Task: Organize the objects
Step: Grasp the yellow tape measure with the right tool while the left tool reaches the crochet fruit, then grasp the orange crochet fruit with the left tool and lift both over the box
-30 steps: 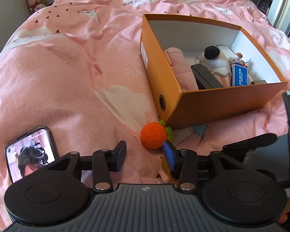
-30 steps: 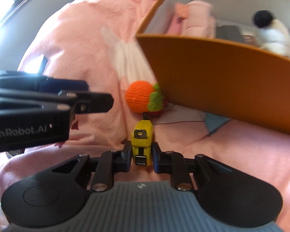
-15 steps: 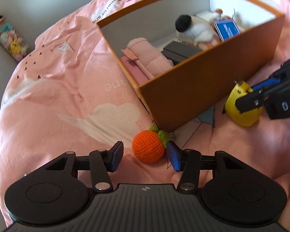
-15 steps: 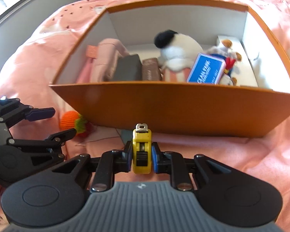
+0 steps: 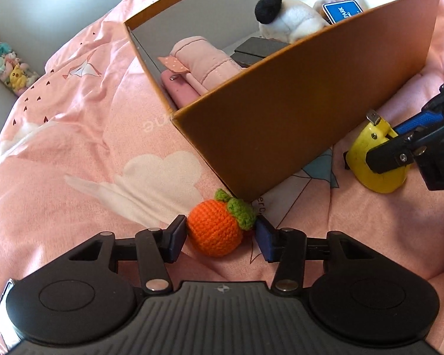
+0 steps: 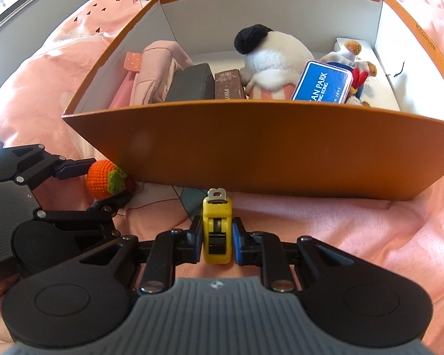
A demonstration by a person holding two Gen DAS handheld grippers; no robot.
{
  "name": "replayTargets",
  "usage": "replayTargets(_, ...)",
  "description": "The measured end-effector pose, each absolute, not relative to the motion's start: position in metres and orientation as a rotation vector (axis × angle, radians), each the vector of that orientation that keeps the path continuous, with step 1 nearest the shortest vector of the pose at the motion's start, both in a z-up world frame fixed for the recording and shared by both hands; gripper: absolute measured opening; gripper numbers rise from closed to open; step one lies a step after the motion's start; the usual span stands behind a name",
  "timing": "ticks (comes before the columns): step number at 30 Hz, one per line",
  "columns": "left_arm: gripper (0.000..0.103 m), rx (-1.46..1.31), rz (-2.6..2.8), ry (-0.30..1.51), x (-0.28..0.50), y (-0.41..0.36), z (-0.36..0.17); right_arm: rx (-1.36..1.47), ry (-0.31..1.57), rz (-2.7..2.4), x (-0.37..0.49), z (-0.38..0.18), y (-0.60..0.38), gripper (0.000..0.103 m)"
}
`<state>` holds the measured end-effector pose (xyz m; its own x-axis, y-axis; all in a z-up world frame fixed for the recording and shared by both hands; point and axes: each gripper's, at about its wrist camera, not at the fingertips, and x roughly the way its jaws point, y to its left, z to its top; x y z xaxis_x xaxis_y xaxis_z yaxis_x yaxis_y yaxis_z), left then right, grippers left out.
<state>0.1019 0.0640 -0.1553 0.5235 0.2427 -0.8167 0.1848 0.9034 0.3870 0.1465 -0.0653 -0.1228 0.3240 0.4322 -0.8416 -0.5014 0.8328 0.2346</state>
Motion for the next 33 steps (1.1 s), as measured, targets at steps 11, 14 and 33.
replayTargets(11,0.052,0.303,0.046,1.0,0.08,0.07,-0.124,-0.07,1.039,0.629,0.139,-0.104,-0.077,0.021)
replayTargets(14,0.052,0.227,0.039,0.982,0.071,0.072,-0.107,-0.065,1.022,0.644,0.134,-0.093,-0.085,0.021)
replayTargets(33,0.052,-0.11,-0.238,0.773,0.114,0.068,0.008,0.153,0.837,0.736,0.177,0.009,-0.13,0.021)
